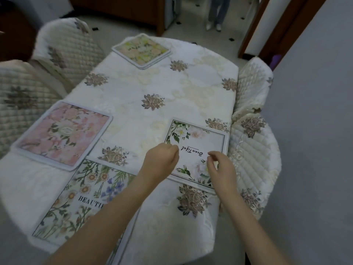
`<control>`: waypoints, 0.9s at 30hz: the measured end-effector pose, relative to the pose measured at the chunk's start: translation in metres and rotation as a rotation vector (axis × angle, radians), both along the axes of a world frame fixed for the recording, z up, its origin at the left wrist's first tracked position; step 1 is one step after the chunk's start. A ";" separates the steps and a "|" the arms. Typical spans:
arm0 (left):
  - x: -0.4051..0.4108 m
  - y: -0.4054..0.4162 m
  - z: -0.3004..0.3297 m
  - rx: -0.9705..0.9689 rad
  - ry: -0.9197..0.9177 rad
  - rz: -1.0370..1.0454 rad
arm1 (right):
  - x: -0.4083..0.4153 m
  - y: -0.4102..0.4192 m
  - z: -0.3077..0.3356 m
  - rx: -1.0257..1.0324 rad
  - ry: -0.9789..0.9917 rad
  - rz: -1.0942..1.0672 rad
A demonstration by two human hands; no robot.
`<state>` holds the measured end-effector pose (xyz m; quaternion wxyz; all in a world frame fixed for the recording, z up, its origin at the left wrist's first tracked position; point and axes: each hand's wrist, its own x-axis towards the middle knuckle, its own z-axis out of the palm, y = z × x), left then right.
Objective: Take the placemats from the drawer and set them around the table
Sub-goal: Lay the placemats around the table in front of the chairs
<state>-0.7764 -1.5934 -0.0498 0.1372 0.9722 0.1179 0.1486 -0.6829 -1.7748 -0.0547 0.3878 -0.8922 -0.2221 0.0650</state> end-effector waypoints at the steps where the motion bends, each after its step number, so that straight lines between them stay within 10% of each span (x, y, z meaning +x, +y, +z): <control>1: -0.016 -0.011 0.012 0.001 -0.056 0.035 | -0.013 -0.006 0.013 0.027 -0.016 0.018; 9: -0.156 -0.093 0.057 0.000 -0.249 0.355 | -0.126 -0.055 0.043 0.108 -0.017 0.274; 27: -0.424 -0.141 0.031 -0.085 0.005 1.043 | -0.291 0.030 0.027 -0.028 -0.198 1.060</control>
